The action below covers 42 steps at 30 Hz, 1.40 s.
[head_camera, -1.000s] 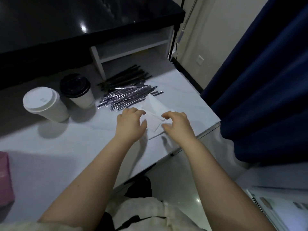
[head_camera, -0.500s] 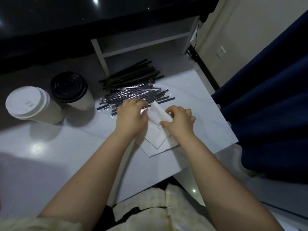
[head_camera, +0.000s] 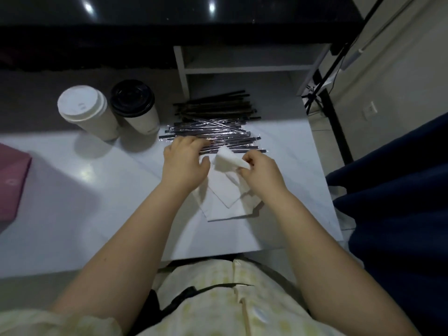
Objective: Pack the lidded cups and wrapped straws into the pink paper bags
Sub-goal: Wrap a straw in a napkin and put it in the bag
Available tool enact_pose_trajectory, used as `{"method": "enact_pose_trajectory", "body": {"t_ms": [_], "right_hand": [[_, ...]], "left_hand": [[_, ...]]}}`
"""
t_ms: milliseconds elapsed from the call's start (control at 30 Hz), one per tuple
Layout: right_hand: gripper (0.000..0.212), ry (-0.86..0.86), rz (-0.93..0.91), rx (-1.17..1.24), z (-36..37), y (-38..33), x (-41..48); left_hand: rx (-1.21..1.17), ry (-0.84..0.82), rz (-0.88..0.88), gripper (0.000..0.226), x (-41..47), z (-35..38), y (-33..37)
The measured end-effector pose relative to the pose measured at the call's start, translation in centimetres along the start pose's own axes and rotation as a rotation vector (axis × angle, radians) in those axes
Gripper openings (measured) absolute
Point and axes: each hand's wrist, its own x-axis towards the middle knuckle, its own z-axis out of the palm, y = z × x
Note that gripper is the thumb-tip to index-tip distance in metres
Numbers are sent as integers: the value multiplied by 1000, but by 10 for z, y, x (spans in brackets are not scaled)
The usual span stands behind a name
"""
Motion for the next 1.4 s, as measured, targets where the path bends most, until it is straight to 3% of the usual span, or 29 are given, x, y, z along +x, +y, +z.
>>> {"method": "enact_pose_trajectory", "body": {"t_ms": [333, 533, 833, 1033, 1133, 1400], "right_hand": [[16, 22, -337, 75, -32, -26, -17], [15, -125, -539, 131, -10, -68, -41], [9, -333, -773, -57, 63, -136, -92], [12, -291, -1236, -278, 121, -192, -147], [14, -305, -1373, -361, 161, -216, -182], [19, -299, -1461, -447, 280, -297, -267]], "left_hand": [[61, 146, -141, 39, -52, -21, 1], [136, 259, -309, 36, -116, -39, -19], [152, 431, -627, 38, -229, -71, -72], [160, 546, -788, 41, -296, -107, -113], [164, 573, -845, 42, -336, -120, -141], [127, 576, -925, 43, -441, -166, -250]]}}
